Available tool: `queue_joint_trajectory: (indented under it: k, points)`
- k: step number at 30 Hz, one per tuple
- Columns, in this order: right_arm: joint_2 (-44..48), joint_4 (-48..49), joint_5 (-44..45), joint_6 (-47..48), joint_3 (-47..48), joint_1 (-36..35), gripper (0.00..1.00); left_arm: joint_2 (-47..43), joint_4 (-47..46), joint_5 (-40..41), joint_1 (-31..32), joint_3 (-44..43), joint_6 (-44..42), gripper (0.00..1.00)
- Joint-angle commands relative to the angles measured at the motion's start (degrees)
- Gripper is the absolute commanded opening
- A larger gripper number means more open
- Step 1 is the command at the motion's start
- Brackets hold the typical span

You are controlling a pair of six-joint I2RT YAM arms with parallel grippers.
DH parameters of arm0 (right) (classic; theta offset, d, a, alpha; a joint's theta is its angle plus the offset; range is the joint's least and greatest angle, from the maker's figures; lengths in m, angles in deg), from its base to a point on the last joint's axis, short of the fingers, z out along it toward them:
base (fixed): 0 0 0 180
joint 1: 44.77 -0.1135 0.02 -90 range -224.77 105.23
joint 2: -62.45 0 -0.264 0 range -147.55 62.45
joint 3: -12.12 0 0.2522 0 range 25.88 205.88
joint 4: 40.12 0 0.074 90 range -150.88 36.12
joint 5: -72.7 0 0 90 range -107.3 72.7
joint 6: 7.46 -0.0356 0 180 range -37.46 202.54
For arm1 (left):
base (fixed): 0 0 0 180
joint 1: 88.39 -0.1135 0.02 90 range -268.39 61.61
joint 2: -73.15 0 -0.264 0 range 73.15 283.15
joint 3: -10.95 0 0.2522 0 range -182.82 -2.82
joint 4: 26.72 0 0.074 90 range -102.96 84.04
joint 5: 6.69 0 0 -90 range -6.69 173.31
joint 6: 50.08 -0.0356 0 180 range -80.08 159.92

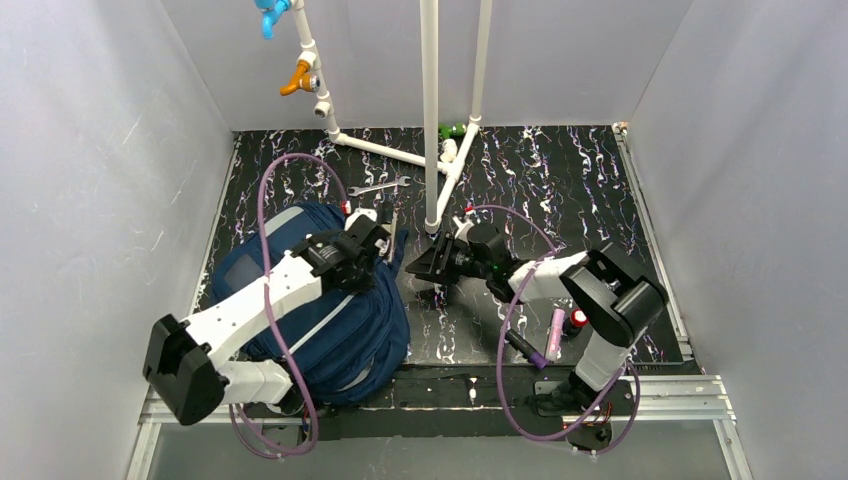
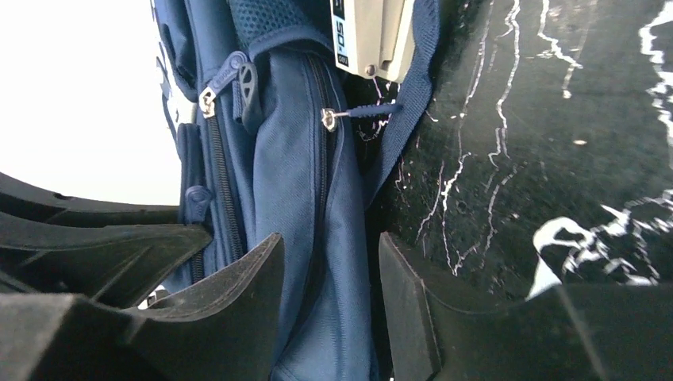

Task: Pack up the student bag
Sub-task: Zip the student bag at the center of the board.

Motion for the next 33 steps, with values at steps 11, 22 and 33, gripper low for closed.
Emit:
queue_joint_trajectory:
  k: [11,22,33]
  points:
    - [-9.8,8.7,3.1,-14.2,8.7,-4.8,0.67,-22.2,13.9,1.8,-2.0,2.2,-2.9,0.0]
    - [-13.0,1.8,2.9,-6.6,14.2,-5.7,0.69,-18.4,10.3,-13.6,-2.1,1.1,-5.0,0.0]
    - [-3.7,14.8,0.2,-10.7,-0.1,-9.2,0.33,-4.4,-1.5,-22.4,-2.0,-18.3,2.2,0.0]
